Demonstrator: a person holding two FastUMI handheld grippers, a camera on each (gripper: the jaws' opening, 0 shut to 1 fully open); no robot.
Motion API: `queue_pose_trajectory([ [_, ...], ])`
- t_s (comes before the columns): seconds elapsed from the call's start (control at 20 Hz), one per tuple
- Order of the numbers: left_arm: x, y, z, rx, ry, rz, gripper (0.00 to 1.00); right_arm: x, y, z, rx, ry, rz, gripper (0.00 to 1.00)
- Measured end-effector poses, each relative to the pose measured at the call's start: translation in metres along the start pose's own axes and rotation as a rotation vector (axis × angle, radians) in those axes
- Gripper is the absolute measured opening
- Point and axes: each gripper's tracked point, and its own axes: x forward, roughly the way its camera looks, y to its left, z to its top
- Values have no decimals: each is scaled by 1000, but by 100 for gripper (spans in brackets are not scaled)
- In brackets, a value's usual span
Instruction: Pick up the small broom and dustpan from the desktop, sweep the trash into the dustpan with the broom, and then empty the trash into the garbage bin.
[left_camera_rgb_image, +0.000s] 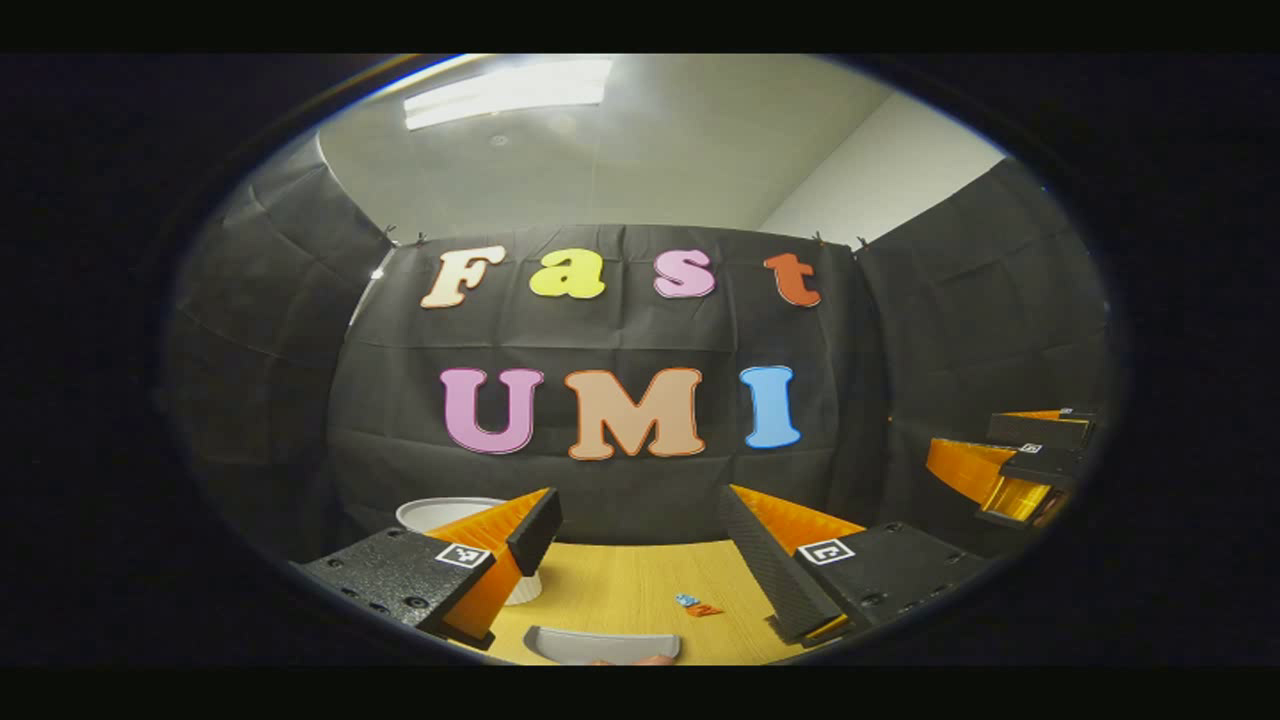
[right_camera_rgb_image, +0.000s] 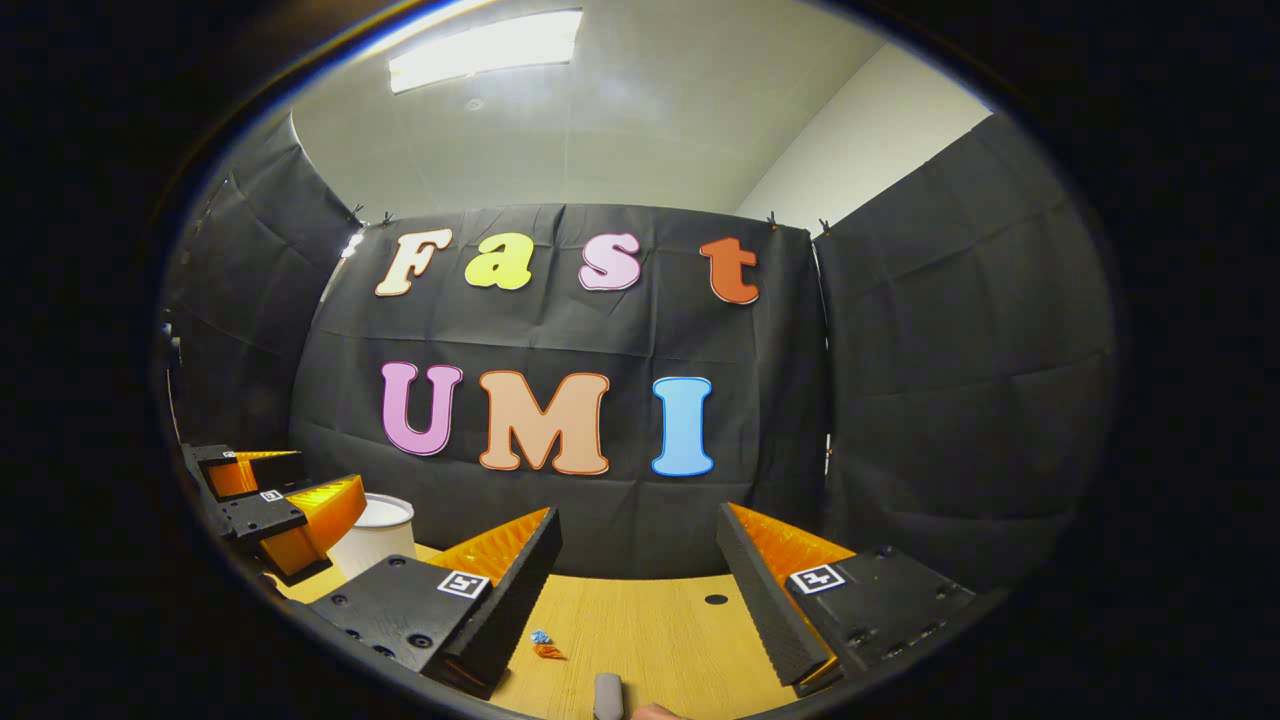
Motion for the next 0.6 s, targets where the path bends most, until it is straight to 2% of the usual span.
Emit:
queue_pose_trajectory([
  [0.05,1,0,0,1,-1,0,99,0,0,-1,1,0,0,92],
  [0.6,1,-1,-1,6,-5,10,95,1,-6,-4,-1,5,0,92],
])
